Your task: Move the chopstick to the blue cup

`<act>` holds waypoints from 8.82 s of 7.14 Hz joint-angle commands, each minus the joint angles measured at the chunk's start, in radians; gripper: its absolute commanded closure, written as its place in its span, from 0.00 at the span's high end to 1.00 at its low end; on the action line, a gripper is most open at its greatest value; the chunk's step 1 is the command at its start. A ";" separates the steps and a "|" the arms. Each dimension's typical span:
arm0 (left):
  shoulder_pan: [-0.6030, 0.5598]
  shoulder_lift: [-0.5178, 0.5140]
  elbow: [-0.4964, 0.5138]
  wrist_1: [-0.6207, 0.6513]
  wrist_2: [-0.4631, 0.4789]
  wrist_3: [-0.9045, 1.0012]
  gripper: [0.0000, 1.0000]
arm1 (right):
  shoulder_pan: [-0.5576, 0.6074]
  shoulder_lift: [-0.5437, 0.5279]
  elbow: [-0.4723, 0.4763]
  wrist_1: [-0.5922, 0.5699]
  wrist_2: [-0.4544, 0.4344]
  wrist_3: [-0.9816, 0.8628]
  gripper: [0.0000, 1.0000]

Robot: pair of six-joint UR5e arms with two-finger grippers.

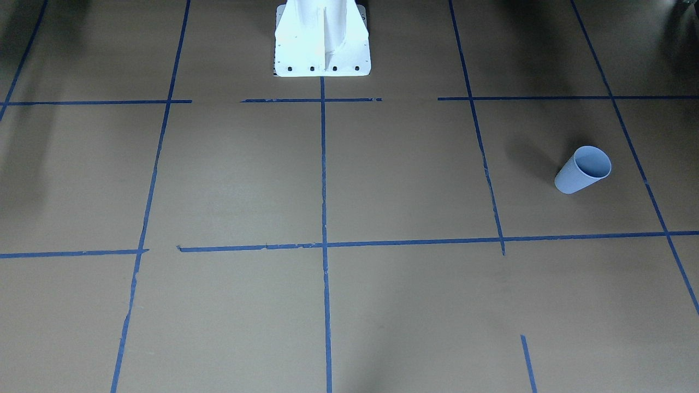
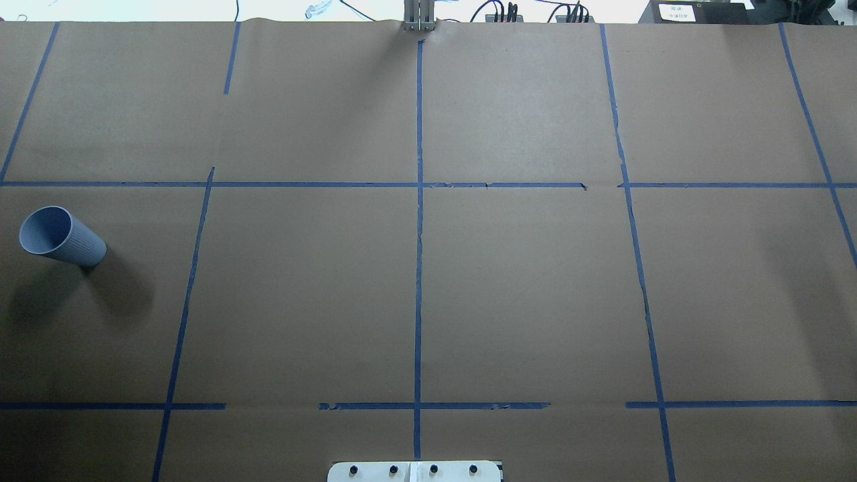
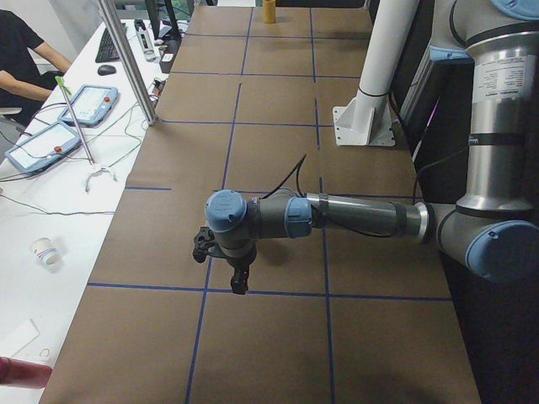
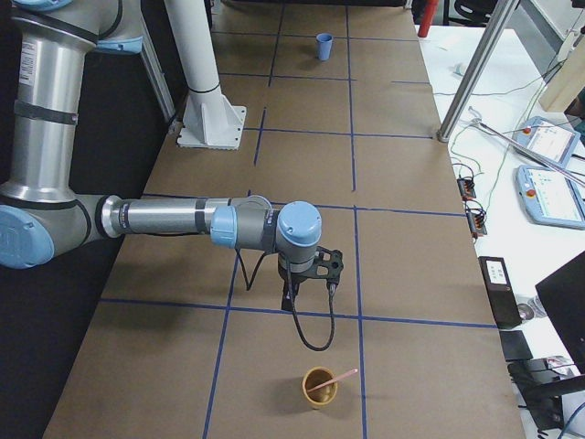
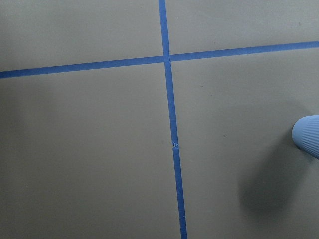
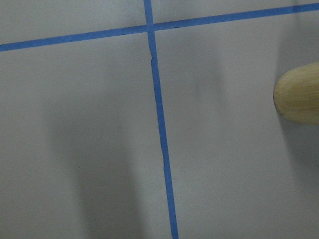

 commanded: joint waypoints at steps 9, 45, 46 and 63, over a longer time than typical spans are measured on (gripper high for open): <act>0.022 0.000 -0.005 -0.074 -0.010 -0.012 1.00 | 0.000 0.004 0.000 0.001 0.019 -0.001 1.00; 0.957 -0.662 -0.081 -0.315 0.331 -1.424 1.00 | 0.077 0.003 -0.189 0.421 -0.039 -0.065 0.99; 0.956 -0.660 -0.083 -0.313 0.331 -1.424 1.00 | 0.095 0.007 -0.319 0.640 -0.059 -0.088 0.98; 0.950 -0.652 -0.092 -0.315 0.334 -1.426 1.00 | 0.170 0.153 -0.706 1.172 -0.178 0.097 0.58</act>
